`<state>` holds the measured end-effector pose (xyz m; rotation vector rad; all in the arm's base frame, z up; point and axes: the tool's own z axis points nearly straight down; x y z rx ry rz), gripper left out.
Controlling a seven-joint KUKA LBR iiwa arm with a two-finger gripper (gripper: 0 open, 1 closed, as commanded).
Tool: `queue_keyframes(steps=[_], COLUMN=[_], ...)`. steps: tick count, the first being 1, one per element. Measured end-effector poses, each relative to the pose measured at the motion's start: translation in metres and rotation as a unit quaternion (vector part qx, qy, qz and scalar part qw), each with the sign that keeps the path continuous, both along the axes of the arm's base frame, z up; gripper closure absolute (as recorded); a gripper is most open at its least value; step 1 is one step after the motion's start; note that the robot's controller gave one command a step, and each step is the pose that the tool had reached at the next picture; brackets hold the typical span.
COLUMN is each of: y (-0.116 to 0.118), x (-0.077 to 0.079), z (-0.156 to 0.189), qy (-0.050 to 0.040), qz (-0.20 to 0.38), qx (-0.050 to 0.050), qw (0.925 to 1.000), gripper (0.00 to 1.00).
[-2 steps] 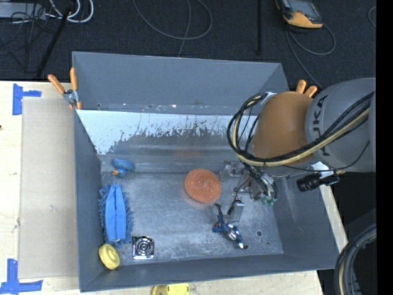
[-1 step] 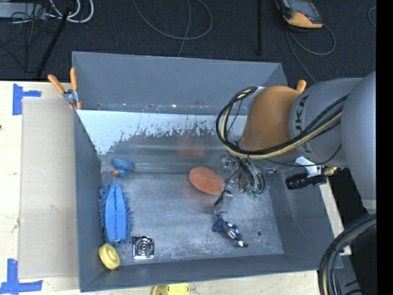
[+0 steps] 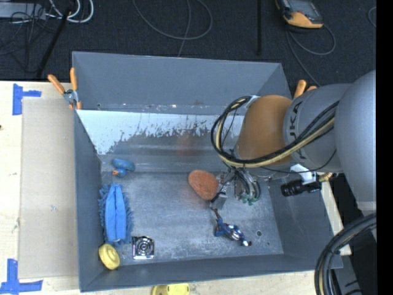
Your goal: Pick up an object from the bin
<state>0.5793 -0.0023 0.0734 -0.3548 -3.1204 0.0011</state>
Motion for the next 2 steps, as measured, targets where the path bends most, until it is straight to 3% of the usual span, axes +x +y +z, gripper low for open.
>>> queue_keyframes(steps=[2], y=[-0.0001], x=[0.0003], z=[0.0], qy=[-0.0002], qz=[0.001], qx=[0.0], qw=[1.0], gripper=[1.0])
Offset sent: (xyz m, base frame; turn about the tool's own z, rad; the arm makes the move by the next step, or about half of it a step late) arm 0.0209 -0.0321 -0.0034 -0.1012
